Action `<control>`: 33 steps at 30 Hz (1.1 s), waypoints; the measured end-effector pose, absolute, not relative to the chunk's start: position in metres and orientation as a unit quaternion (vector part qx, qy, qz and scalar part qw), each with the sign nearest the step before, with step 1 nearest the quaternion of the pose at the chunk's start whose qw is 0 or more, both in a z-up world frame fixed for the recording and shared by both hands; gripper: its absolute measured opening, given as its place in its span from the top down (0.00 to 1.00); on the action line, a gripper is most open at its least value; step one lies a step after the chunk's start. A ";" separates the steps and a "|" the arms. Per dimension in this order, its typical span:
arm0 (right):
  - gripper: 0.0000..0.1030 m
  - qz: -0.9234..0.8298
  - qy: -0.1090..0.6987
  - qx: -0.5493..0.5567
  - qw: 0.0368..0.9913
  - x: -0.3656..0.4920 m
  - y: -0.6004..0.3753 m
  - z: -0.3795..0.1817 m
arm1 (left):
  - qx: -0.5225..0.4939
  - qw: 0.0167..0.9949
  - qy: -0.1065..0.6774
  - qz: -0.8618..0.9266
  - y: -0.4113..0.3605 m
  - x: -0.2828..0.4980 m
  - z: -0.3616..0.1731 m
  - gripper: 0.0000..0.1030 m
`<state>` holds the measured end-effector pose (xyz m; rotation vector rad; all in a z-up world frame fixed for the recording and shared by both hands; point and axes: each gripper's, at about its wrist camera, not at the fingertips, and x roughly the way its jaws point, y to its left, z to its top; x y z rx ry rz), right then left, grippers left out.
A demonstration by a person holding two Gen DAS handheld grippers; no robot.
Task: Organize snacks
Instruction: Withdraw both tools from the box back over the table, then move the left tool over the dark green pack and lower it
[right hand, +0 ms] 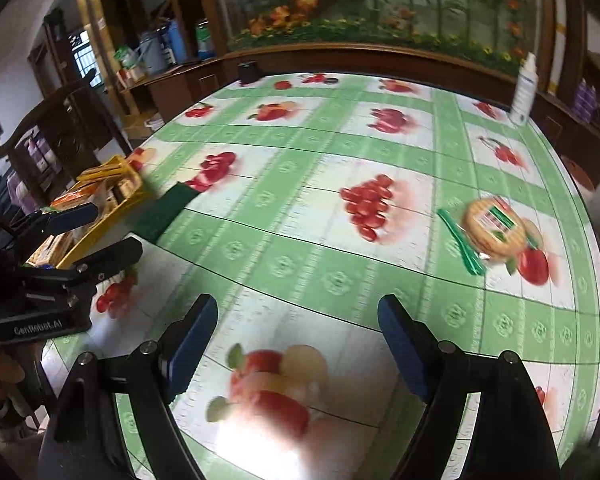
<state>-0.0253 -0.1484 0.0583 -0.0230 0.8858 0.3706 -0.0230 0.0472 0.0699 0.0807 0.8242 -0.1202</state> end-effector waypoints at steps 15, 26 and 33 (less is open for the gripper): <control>0.20 0.182 0.437 0.010 0.881 -0.012 -0.166 0.046 | 0.014 0.894 0.445 -0.049 0.070 0.034 0.076 0.12; 0.19 0.188 0.443 0.015 0.877 -0.010 -0.170 0.041 | -0.030 0.875 0.484 -0.012 0.122 0.090 0.077 0.12; 0.19 0.160 0.433 0.025 0.886 -0.009 -0.196 0.052 | -0.026 0.873 0.486 -0.038 0.100 0.085 0.071 0.12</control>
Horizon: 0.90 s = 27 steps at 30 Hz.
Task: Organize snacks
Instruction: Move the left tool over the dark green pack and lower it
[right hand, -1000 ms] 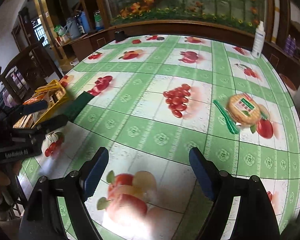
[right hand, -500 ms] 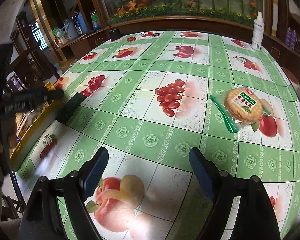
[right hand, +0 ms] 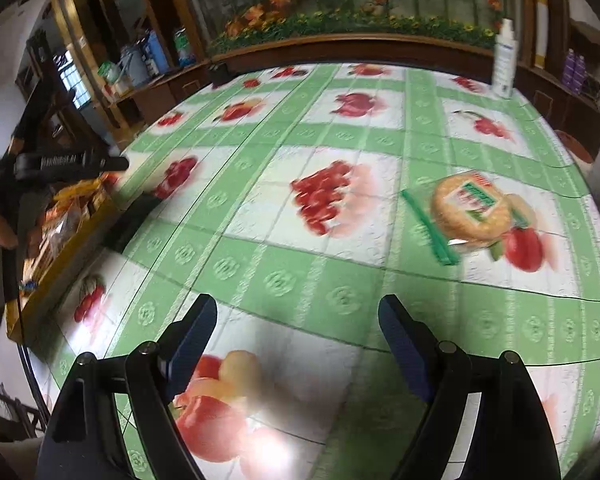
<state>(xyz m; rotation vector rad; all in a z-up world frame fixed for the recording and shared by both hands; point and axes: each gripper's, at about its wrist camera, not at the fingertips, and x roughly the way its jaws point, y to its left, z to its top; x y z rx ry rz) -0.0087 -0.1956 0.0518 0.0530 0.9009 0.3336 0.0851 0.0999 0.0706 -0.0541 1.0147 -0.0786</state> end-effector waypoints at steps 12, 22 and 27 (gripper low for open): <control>0.19 0.078 0.430 0.076 0.896 -0.016 -0.261 0.060 | 0.042 0.851 0.521 -0.044 0.060 0.086 0.039 0.12; 0.18 0.095 0.439 0.083 0.890 -0.013 -0.255 0.050 | 0.020 0.825 0.559 -0.082 0.046 0.087 0.018 0.06; 0.18 0.093 0.439 0.082 0.890 -0.013 -0.255 0.052 | 0.002 0.827 0.549 -0.124 0.025 0.077 0.024 0.06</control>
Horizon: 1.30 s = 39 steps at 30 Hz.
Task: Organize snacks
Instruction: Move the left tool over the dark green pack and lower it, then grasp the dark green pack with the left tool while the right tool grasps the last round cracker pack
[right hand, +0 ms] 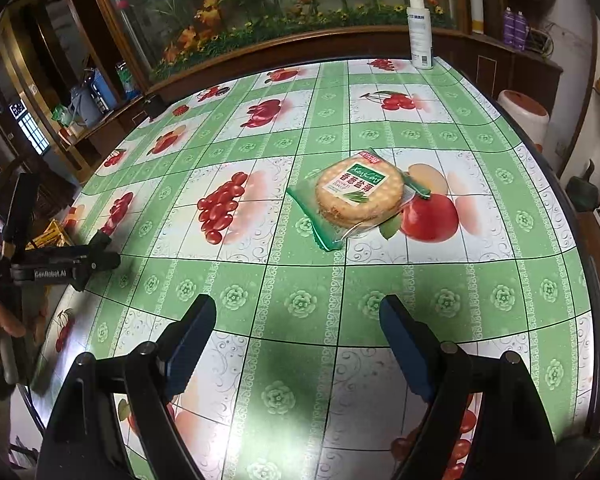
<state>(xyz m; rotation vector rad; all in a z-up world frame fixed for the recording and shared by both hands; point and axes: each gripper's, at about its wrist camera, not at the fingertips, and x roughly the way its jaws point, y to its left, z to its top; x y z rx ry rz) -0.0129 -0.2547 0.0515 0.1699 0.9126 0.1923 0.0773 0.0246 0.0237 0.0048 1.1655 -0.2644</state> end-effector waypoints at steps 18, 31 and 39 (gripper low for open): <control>0.18 0.104 0.445 0.077 0.886 -0.013 -0.242 0.048 | -0.010 0.818 0.553 -0.156 0.012 0.062 0.021 0.06; 0.18 0.094 0.441 0.074 0.889 -0.011 -0.243 0.051 | 0.112 0.831 0.524 -0.152 0.006 0.050 0.023 0.06; 0.18 0.085 0.424 0.103 0.896 0.000 -0.261 0.061 | 0.098 0.832 0.521 -0.165 0.011 0.059 0.006 0.17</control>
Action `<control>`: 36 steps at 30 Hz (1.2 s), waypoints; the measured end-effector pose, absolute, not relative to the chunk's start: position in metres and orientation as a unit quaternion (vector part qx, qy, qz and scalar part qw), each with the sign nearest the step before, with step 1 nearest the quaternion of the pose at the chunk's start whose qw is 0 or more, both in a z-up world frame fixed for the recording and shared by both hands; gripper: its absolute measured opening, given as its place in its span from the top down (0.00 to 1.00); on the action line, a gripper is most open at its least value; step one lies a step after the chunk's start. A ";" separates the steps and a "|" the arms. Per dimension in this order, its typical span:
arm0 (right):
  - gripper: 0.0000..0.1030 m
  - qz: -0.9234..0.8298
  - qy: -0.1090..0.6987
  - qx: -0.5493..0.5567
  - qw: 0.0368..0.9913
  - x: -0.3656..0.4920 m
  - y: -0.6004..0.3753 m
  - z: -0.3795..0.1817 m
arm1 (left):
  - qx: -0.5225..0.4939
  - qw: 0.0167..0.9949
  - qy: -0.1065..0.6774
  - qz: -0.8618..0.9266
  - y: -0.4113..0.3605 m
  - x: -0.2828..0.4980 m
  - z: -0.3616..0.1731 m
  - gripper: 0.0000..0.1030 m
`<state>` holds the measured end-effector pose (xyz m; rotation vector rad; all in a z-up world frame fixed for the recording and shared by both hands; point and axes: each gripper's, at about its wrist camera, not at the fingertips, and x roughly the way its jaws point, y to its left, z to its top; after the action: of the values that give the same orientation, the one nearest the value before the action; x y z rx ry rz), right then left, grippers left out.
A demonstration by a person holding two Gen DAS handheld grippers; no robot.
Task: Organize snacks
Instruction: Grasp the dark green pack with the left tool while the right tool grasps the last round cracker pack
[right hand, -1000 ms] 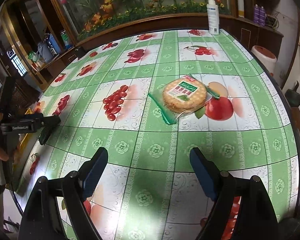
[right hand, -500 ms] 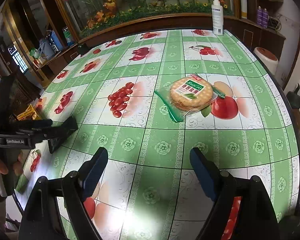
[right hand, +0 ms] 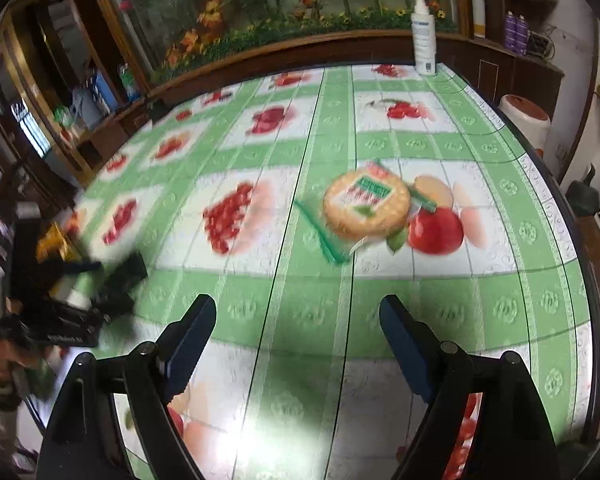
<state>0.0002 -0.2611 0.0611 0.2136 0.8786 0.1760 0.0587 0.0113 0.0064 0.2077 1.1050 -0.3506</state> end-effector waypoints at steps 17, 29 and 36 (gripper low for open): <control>0.00 -0.039 0.493 0.169 0.853 0.103 -0.278 0.027 | 0.099 0.837 0.504 -0.186 0.001 0.050 0.010 0.30; 0.01 -0.031 0.504 0.013 0.863 0.135 -0.223 0.015 | 0.092 0.839 0.510 -0.164 0.005 0.054 0.009 0.24; 0.06 -0.005 0.488 0.008 0.873 0.115 -0.233 0.014 | 0.094 0.843 0.503 -0.167 0.010 0.056 0.007 0.22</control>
<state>0.1145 -0.2327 0.0140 0.0171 1.0202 -0.0100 0.0560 0.0098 0.0066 0.1981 1.0623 -0.3520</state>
